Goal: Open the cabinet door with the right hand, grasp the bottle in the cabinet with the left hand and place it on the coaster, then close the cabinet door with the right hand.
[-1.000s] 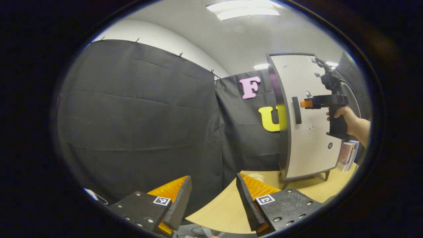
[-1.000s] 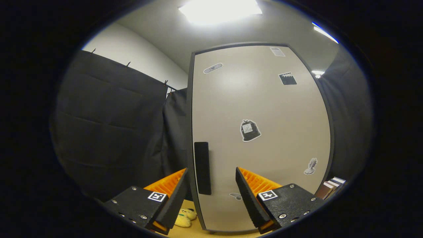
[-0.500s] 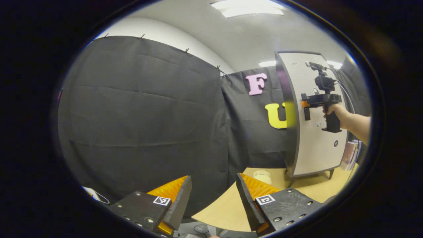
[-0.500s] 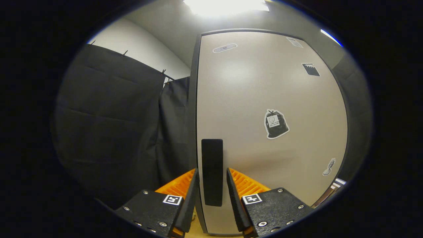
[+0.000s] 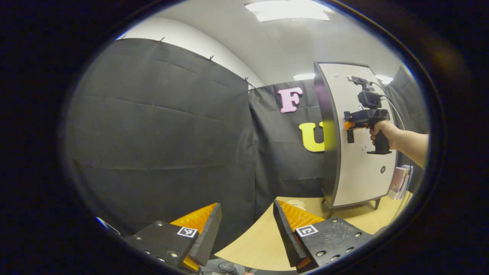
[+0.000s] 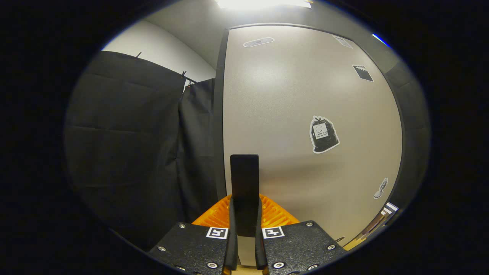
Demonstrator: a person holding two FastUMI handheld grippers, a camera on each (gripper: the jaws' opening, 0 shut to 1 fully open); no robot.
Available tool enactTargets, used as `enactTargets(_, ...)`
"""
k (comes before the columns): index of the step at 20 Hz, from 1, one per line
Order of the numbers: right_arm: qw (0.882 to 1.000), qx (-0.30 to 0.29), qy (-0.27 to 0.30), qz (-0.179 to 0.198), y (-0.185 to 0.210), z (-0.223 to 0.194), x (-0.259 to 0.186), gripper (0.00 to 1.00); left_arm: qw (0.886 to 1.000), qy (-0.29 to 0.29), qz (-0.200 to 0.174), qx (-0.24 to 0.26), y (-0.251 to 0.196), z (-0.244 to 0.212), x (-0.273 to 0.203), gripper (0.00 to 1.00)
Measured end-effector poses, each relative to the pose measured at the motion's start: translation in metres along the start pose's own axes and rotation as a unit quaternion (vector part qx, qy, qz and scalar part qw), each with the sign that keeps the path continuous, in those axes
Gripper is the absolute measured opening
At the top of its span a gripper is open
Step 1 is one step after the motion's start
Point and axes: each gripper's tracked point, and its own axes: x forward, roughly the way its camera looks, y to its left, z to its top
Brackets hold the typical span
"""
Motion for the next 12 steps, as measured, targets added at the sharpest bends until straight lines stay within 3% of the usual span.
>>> enactTargets(1,1.0,-0.001,0.001,0.004,0.001,0.0,-0.004,0.18,1.0,-0.002,-0.007,-0.002,-0.004,0.001,0.004,0.74)
enactTargets(12,0.998,0.016,0.003,0.058,-0.007,0.0,-0.024,0.18,0.996,-0.011,-0.091,-0.016,-0.069,0.0,0.028,0.74)
